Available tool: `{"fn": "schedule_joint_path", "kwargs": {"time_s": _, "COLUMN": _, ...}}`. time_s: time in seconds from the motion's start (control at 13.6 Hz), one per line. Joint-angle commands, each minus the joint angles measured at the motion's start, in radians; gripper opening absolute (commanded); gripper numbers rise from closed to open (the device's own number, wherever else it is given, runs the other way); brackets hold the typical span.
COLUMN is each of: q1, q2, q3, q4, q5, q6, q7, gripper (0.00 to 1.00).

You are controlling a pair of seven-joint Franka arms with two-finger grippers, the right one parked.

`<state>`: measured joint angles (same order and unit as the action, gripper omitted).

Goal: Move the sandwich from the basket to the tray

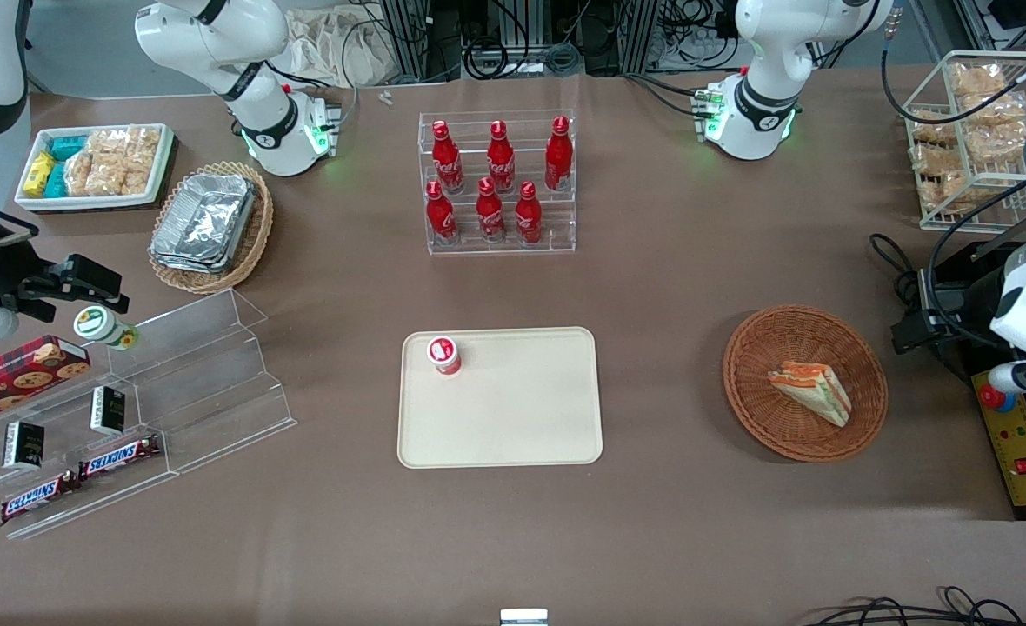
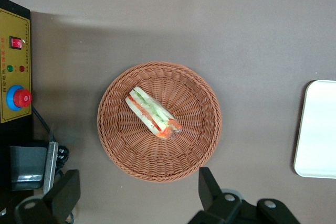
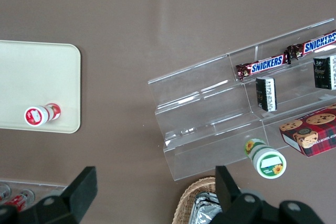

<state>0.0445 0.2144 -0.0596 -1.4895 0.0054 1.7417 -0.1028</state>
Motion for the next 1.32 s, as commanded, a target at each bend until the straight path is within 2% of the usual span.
{"fn": "schedule_joint_path", "kwargs": {"time_s": 0.0, "q1": -0.014, "q2": -0.010, "q3": 0.018, "q4": 0.008, "q5": -0.008, "q6": -0.008, "q7": -0.014, "gripper": 1.00}}
{"fn": "schedule_joint_path", "kwargs": {"time_s": 0.59, "q1": -0.014, "q2": -0.015, "q3": 0.015, "q4": -0.043, "q5": 0.010, "q6": -0.004, "q7": 0.003, "gripper": 1.00}}
{"fn": "schedule_joint_path", "kwargs": {"time_s": 1.03, "q1": -0.018, "q2": -0.104, "q3": 0.014, "q4": -0.310, "q5": 0.008, "q6": 0.199, "q7": -0.023, "gripper": 1.00}}
{"fn": "schedule_joint_path", "kwargs": {"time_s": 1.1, "q1": -0.020, "q2": -0.093, "q3": 0.014, "q4": -0.313, "q5": 0.008, "q6": 0.203, "q7": -0.049, "gripper": 1.00}}
{"fn": "schedule_joint_path", "kwargs": {"time_s": 1.25, "q1": -0.022, "q2": -0.058, "q3": 0.009, "q4": -0.313, "q5": 0.005, "q6": 0.197, "q7": -0.279, "gripper": 1.00}}
